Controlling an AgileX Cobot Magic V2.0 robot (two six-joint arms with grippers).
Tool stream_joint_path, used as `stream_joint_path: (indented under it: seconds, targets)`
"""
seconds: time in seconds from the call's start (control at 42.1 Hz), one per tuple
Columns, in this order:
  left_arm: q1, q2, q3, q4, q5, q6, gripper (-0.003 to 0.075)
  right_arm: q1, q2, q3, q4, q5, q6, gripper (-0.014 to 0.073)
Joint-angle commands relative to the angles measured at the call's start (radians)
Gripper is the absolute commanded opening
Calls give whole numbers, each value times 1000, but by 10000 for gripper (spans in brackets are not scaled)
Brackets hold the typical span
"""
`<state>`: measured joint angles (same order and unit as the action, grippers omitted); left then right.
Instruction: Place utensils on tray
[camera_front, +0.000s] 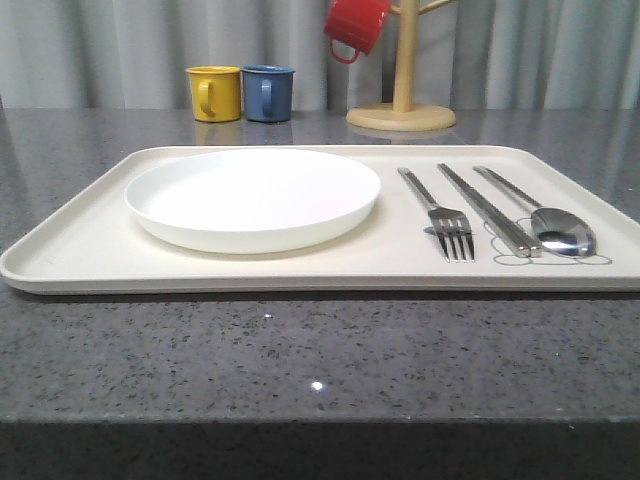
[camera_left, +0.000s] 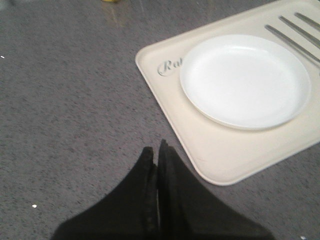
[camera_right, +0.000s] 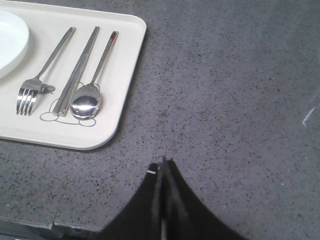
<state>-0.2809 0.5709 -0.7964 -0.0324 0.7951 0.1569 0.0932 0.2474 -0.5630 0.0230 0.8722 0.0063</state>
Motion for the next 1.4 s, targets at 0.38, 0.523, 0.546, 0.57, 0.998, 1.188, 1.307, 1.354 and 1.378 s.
stream_joint_path:
  seconds: [0.38, 0.523, 0.546, 0.57, 0.998, 1.188, 1.307, 1.354, 1.378]
  targets:
    - [272, -464, 521, 16, -532, 0, -20, -5, 12, -23, -1, -66, -6, -67]
    - [286, -545, 676, 16, -655, 0, -20, -5, 12, -23, -1, -66, -6, -67]
    - [286, -551, 687, 16, -666, 0, -20, -5, 12, -23, -1, -66, -6, -67]
    - [286, -558, 707, 14, -684, 0, -20, -5, 12, -23, -1, -66, -6, -67]
    - [286, -597, 818, -88, -754, 0, -20, -5, 12, -23, -1, -66, -6, -67]
    - [286, -597, 818, -88, -754, 0, -20, -5, 12, -23, -1, -65, -6, -67]
    - [286, -597, 818, -88, -760, 0, -20, -5, 12, -23, -1, -65, -6, -67]
    - [286, -597, 818, -95, -770, 0, -20, -5, 12, -23, -1, -65, -6, -67]
    - [286, -595, 818, -98, -775, 0, -20, -5, 12, -23, -1, -65, -6, -67]
